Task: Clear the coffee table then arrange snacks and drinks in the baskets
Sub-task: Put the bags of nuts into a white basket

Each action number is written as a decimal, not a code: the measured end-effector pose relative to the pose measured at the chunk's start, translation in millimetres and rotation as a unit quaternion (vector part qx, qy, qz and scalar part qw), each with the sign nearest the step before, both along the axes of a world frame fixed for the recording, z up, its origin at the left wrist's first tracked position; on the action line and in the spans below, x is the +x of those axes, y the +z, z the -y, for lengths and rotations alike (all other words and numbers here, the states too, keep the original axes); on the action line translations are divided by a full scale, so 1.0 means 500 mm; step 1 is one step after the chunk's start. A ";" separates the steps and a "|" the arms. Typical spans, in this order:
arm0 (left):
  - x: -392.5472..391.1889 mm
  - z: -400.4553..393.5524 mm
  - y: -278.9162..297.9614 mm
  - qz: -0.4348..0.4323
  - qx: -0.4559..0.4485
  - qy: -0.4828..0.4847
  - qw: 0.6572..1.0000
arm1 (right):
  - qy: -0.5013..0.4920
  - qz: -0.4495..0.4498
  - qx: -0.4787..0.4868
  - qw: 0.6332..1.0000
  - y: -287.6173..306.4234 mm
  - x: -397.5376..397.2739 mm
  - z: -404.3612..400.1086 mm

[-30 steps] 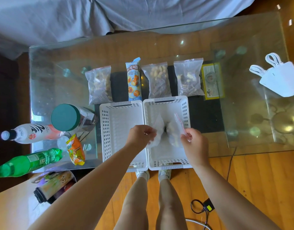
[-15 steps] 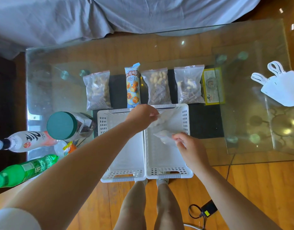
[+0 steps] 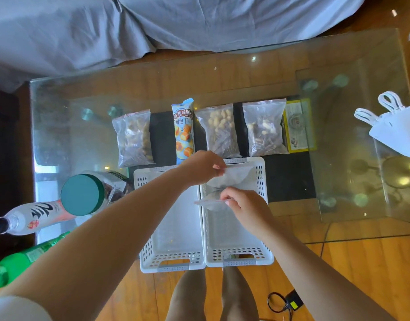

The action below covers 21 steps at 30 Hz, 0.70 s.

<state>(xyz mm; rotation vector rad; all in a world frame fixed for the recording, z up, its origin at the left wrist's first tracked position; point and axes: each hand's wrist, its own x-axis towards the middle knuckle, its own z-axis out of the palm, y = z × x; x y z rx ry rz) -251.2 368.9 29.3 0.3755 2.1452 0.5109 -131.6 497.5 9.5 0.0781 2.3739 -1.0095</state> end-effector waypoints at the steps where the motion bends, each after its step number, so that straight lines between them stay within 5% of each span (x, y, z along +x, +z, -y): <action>1: -0.002 0.001 -0.002 -0.021 0.000 0.010 1.000 | -0.007 0.000 0.002 1.000 -0.004 -0.004 0.001; 8: -0.011 0.015 -0.012 -0.055 0.042 0.079 0.995 | -0.102 -0.181 0.091 0.974 0.015 -0.014 0.003; 12: -0.011 0.038 -0.033 -0.002 0.029 0.082 0.996 | -0.037 -0.271 0.102 0.956 0.019 0.023 0.010; 16: -0.008 0.048 -0.048 -0.019 0.018 0.099 0.995 | 0.068 -0.224 0.111 0.966 -0.006 0.048 0.028; 21: -0.010 0.054 -0.056 -0.010 0.026 0.096 0.995 | 0.075 -0.131 0.138 0.979 -0.040 0.036 0.038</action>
